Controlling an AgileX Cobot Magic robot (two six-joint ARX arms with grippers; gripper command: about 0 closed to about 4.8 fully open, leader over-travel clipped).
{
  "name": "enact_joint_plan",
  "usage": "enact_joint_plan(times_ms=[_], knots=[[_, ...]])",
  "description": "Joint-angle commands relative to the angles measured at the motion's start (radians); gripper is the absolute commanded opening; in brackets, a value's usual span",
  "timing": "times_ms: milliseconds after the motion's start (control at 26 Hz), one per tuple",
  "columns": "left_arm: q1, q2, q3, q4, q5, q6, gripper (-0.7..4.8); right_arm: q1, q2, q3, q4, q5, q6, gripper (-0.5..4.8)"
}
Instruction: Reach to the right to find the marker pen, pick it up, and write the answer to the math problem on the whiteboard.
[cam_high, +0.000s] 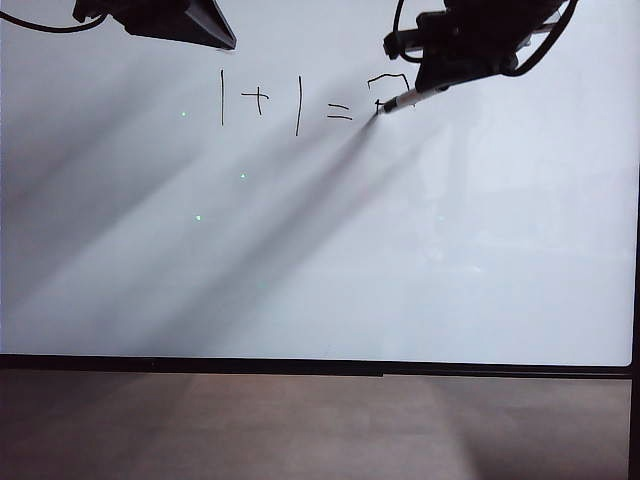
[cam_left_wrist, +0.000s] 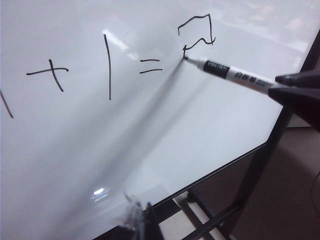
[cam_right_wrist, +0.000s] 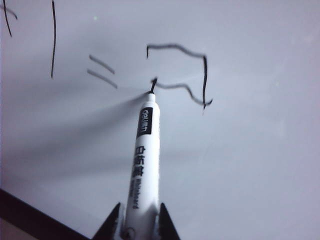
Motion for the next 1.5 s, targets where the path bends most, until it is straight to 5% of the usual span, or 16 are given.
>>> enact_joint_plan(times_ms=[38,807,1498], knots=[[0.001,-0.005,0.001,0.012,0.006,0.001,-0.05,0.0,0.002,0.004,-0.014,0.009,0.007,-0.07],[0.001,-0.005,0.001,-0.003,0.006,0.001,-0.06,0.0,0.012,0.004,-0.017,-0.01,0.011,-0.07],[0.001,-0.022,0.001,-0.032,0.006,0.001,-0.06,-0.001,0.001,0.004,-0.042,0.081,0.01,-0.07]])
